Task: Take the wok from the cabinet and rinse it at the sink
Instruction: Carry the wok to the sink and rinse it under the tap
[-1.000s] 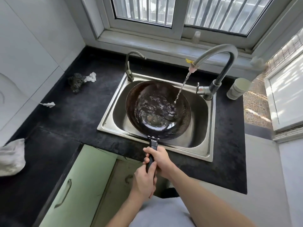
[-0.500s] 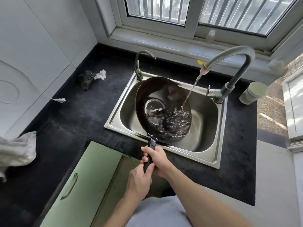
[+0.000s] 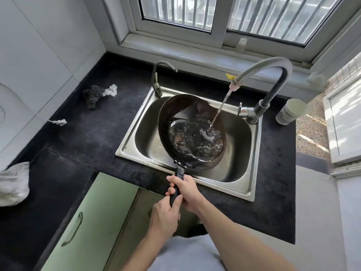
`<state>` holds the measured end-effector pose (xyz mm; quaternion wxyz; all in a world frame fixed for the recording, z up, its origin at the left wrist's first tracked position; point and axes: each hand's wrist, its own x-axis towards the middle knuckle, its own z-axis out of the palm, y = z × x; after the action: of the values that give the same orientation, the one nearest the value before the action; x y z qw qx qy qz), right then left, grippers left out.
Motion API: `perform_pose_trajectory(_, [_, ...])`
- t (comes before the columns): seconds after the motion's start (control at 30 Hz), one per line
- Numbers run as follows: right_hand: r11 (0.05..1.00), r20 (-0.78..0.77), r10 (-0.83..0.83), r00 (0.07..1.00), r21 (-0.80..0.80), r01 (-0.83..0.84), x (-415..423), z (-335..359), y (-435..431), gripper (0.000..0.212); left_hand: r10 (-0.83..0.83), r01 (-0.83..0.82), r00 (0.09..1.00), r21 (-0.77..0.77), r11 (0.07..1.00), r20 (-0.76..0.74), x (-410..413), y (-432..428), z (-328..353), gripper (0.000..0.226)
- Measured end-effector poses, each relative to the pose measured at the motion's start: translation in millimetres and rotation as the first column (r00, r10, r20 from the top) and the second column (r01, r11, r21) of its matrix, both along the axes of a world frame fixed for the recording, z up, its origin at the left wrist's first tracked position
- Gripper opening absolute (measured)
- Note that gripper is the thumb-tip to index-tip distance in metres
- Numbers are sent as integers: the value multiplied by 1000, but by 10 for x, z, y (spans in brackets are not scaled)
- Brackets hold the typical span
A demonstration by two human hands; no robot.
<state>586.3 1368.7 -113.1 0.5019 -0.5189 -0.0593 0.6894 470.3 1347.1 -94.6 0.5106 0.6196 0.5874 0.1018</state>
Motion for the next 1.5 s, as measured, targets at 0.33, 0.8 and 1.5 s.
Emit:
perform_pose_trajectory(0.33, [1000,37,19,999,20,-19,-51,71,25,35,22,-21,999,-28,999,26,-41,8,65,42])
perform_pose_trajectory(0.8, [993,-66,-61,996,-105,54,-73,54,-53,34,-33,31,999,-73,997,-19,-27,46,210,49])
perform_pose_trajectory(1.5, [981,-68,-156,985,-123,147,-265,239,-9,35,97,-65,991,-312,948,88,-132,169,471,47])
